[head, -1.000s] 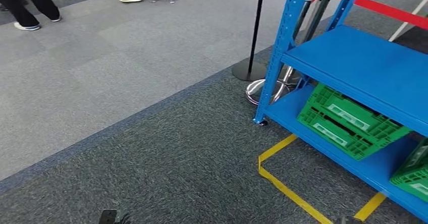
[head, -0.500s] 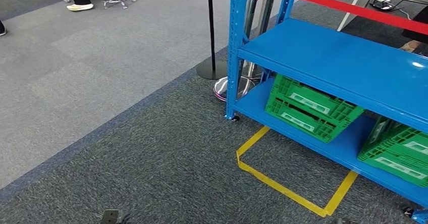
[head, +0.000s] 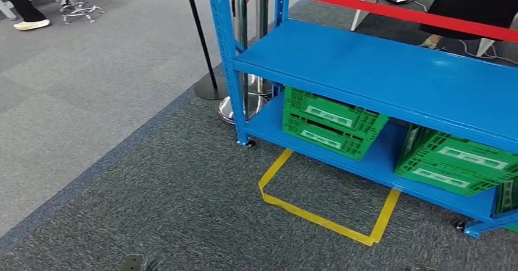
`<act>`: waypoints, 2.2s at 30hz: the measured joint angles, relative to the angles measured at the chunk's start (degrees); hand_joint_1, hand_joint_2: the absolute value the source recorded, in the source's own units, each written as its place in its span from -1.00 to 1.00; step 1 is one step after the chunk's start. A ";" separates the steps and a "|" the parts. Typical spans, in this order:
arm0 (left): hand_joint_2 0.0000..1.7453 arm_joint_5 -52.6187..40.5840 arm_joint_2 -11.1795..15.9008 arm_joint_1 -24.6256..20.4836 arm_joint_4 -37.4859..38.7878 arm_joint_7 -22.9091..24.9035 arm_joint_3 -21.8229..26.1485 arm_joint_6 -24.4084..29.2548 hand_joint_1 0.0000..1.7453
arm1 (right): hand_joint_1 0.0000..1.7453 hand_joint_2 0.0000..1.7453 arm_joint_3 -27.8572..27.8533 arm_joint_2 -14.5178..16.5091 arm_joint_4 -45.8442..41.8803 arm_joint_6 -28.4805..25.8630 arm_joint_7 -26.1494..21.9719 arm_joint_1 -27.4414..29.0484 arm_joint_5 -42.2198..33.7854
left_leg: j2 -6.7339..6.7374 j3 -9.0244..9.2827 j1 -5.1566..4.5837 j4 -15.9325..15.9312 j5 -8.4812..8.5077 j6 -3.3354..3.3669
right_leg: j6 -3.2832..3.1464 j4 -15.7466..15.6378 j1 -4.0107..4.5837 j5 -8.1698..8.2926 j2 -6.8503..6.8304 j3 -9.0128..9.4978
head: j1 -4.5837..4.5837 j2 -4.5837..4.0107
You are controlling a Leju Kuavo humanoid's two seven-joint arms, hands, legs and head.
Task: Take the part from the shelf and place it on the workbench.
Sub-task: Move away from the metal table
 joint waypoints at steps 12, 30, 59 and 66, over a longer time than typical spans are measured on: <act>-1.00 -1.26 -0.34 -0.07 0.05 0.03 0.10 0.18 -1.00 | -1.00 -1.00 -0.36 -0.15 0.00 2.62 1.03 0.19 1.93 | 8.79 0.98 0.78 -2.51 0.64 -1.39 | 3.41 5.56 -0.83 -2.57 -8.65 -2.14 | 0.78 0.00; -1.00 -2.05 -0.20 -0.51 0.07 -0.02 0.13 0.72 -1.00 | -1.00 -1.00 -0.46 -0.18 0.02 5.17 1.66 0.40 3.84 | 1.59 -2.10 0.54 0.63 1.13 -1.25 | 0.59 0.04 -0.54 -2.20 -1.45 2.03 | 0.40 0.00; -1.00 -2.48 -0.16 0.09 0.07 -0.13 0.31 0.91 -1.00 | -1.00 -1.00 -1.43 -0.26 0.05 4.64 0.35 0.31 5.76 | 4.21 -6.27 -0.06 4.50 0.97 -1.82 | -0.24 -0.17 0.11 -5.62 -5.93 5.92 | 0.50 0.01; -1.00 -2.54 -0.20 0.00 0.09 -0.31 0.38 0.95 -1.00 | -1.00 -1.00 -1.67 -0.24 0.05 4.70 0.24 -0.08 5.93 | 3.91 -2.26 0.04 -0.37 2.31 0.20 | 2.10 3.45 0.14 -8.31 -6.12 5.98 | 0.86 0.00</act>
